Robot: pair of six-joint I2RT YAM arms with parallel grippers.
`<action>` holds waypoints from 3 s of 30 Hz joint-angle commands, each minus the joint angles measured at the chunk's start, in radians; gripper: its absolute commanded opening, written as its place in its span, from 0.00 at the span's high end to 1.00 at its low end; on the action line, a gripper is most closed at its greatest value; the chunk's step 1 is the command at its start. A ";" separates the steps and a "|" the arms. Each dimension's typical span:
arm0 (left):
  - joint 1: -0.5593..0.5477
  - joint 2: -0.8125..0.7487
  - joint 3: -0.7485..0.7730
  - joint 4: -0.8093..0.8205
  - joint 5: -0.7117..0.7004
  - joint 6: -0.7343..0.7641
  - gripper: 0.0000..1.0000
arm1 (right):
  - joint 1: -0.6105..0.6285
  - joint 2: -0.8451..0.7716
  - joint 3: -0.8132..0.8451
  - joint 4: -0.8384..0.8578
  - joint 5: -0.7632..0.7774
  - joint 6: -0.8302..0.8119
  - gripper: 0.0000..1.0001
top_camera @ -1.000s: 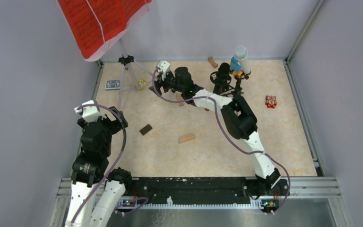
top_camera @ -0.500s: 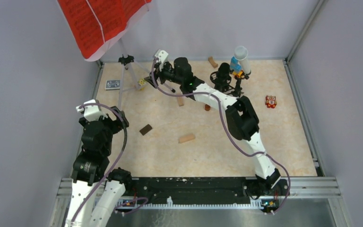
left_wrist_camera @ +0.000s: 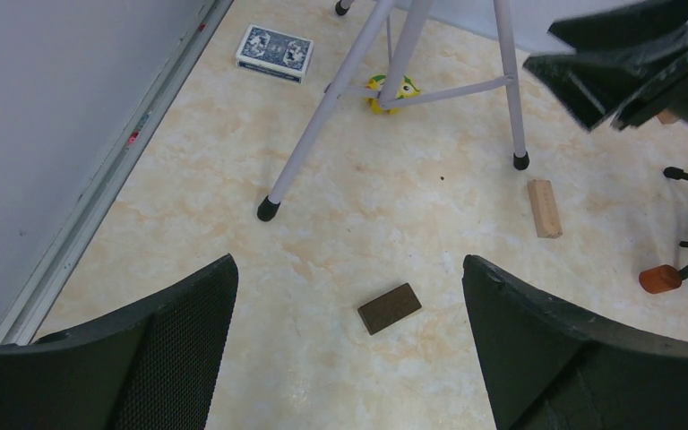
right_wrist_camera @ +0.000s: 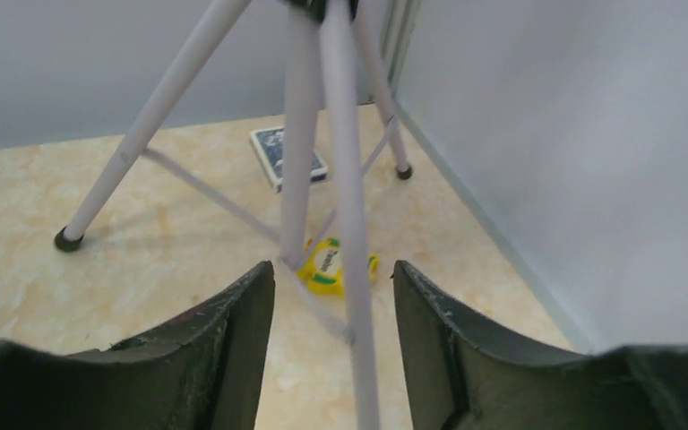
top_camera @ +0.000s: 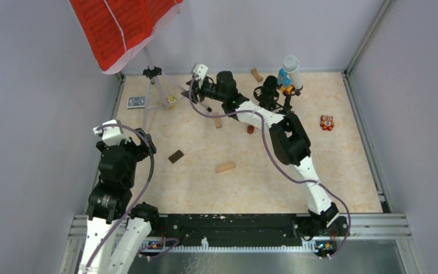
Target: Pack up the instrument practice props
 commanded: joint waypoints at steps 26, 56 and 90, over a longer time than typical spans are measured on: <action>0.002 0.004 -0.007 0.050 0.012 0.017 0.01 | 0.000 0.132 0.187 0.033 -0.041 -0.062 0.20; 0.002 0.005 -0.006 0.048 0.004 0.017 0.01 | 0.066 0.086 0.057 0.094 0.318 -0.139 1.00; 0.002 0.243 -0.066 0.229 0.246 -0.108 0.02 | 0.198 -0.761 -1.114 0.072 0.991 0.087 1.00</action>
